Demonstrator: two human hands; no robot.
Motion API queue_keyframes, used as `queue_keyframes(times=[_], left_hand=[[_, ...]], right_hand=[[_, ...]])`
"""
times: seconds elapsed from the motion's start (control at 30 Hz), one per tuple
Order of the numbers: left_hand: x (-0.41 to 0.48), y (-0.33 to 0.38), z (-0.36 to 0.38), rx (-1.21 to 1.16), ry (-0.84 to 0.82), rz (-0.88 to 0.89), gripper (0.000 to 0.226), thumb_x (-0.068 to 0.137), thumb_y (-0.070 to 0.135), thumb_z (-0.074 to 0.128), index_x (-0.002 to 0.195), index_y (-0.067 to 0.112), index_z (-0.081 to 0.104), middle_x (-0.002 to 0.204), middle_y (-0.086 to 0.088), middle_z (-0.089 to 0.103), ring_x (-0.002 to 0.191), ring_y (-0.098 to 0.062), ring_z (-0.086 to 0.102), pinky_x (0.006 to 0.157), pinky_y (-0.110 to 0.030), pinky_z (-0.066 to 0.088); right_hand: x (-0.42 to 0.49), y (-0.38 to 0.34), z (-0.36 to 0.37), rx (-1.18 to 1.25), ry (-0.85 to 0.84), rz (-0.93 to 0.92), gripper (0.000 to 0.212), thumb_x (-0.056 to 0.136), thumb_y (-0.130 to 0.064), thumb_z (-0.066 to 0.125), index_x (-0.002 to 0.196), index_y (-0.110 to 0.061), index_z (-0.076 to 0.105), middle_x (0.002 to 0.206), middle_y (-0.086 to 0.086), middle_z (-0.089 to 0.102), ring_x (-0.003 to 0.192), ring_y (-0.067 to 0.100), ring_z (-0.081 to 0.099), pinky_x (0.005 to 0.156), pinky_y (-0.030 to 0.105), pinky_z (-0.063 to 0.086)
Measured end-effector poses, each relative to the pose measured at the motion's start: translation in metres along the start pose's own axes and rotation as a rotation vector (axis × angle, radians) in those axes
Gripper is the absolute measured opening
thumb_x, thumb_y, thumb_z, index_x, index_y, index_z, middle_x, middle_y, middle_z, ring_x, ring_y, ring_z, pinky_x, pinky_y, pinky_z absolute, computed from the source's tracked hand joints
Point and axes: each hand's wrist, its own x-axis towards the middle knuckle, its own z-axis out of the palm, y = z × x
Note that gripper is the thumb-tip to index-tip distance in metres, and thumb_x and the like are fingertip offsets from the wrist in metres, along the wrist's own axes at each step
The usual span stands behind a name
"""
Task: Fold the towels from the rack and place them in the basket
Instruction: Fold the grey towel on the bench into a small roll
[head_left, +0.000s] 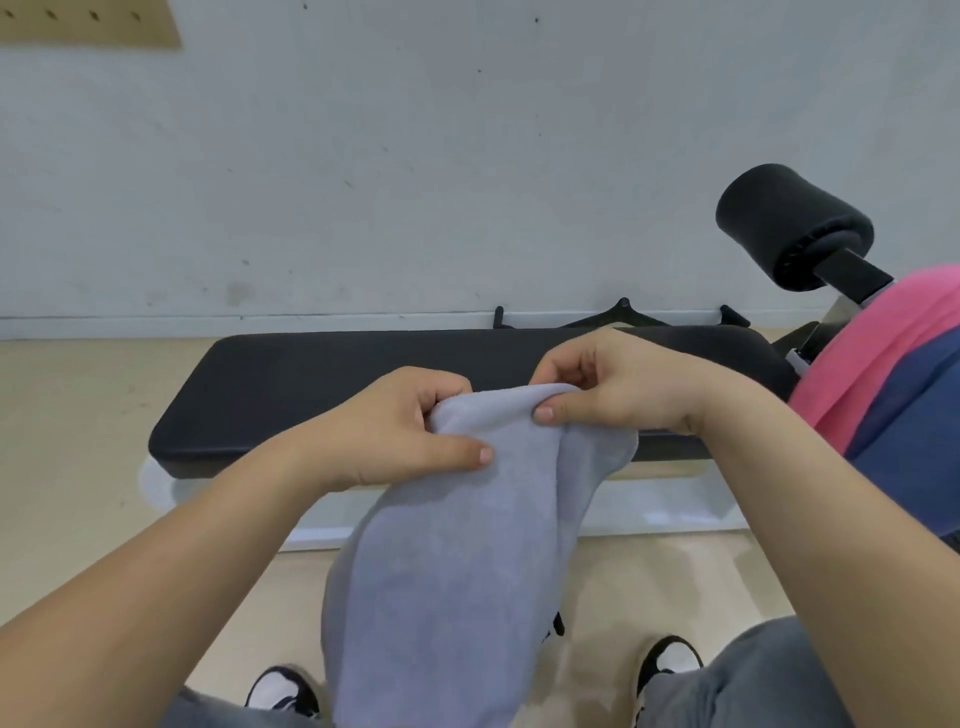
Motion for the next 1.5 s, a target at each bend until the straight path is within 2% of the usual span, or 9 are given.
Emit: queue_keyframes(times=[0.1,0.2,0.4,0.57,0.7,0.9,1.1,1.23,1.5], left_hand=[[0.007,-0.018,-0.004,0.216,0.051,-0.039,0.029,0.083,0.033,0.084,0.077,0.018,0.059,0.07,0.013,0.058,0.062,-0.003,0.053,0.058,-0.021,0.044],[0.02,-0.042,-0.008,0.371,0.142,-0.049,0.025,0.084,0.04,0.08,0.079,0.028,0.058,0.073,0.021,0.059,0.062,-0.001,0.05,0.059,-0.021,0.041],[0.051,-0.079,-0.026,0.424,0.233,-0.055,0.017,0.086,0.038,0.078,0.082,0.032,0.063,0.08,0.013,0.065,0.073,-0.006,0.059,0.066,-0.026,0.048],[0.068,-0.116,-0.043,0.322,0.297,-0.089,0.011,0.092,0.024,0.071,0.091,0.034,0.067,0.092,0.019,0.069,0.087,0.001,0.062,0.072,-0.025,0.048],[0.076,-0.137,-0.044,0.258,0.324,-0.122,0.021,0.089,0.024,0.075,0.1,0.035,0.061,0.1,0.016,0.066,0.095,-0.004,0.061,0.079,-0.027,0.05],[0.081,-0.145,-0.048,0.261,0.34,-0.118,0.02,0.089,0.028,0.077,0.097,0.034,0.06,0.103,0.015,0.064,0.096,-0.005,0.059,0.079,-0.027,0.05],[0.082,-0.146,-0.049,0.294,0.35,-0.184,0.018,0.087,0.035,0.079,0.096,0.032,0.063,0.102,0.015,0.063,0.093,-0.005,0.058,0.073,-0.025,0.046],[0.083,-0.141,-0.049,0.31,0.365,-0.254,0.025,0.083,0.039,0.083,0.095,0.027,0.065,0.098,0.009,0.065,0.09,-0.01,0.06,0.072,-0.029,0.049],[0.081,-0.137,-0.051,-0.149,0.44,-0.397,0.033,0.081,0.036,0.086,0.086,0.007,0.073,0.085,-0.003,0.075,0.081,-0.019,0.066,0.07,-0.03,0.049]], right_hand=[[0.012,0.022,0.01,-0.168,0.091,0.026,0.006,0.09,-0.022,0.074,0.089,-0.028,0.075,0.092,-0.011,0.076,0.092,0.011,0.07,0.085,0.034,0.057],[0.021,0.049,0.011,-0.229,0.179,0.076,0.01,0.093,-0.025,0.07,0.091,-0.034,0.075,0.092,-0.013,0.074,0.091,0.006,0.068,0.083,0.032,0.056],[0.044,0.084,0.008,-0.12,0.363,0.099,0.017,0.095,-0.023,0.07,0.095,-0.037,0.079,0.098,-0.019,0.075,0.098,0.001,0.067,0.086,0.024,0.051],[0.069,0.102,0.011,-0.028,0.517,0.173,0.025,0.097,-0.016,0.07,0.114,-0.031,0.078,0.122,-0.012,0.07,0.117,0.005,0.056,0.102,0.024,0.04],[0.083,0.115,0.017,-0.013,0.564,0.271,0.014,0.091,-0.017,0.077,0.099,-0.028,0.079,0.108,-0.008,0.073,0.109,0.013,0.062,0.096,0.03,0.046],[0.09,0.12,0.011,-0.086,0.604,0.369,0.02,0.081,-0.029,0.086,0.084,-0.019,0.069,0.087,-0.003,0.067,0.084,0.014,0.061,0.063,0.027,0.045],[0.078,0.121,0.004,-0.121,0.56,0.437,0.014,0.086,-0.03,0.082,0.085,-0.019,0.073,0.086,0.0,0.07,0.085,0.017,0.064,0.073,0.031,0.05],[0.074,0.122,0.006,-0.063,0.598,0.448,0.01,0.087,-0.026,0.081,0.085,-0.019,0.074,0.084,0.0,0.071,0.083,0.017,0.065,0.069,0.029,0.049],[0.065,0.122,0.001,0.209,0.646,0.498,0.007,0.086,-0.014,0.08,0.084,-0.008,0.077,0.093,0.01,0.073,0.088,0.024,0.066,0.07,0.033,0.053]])
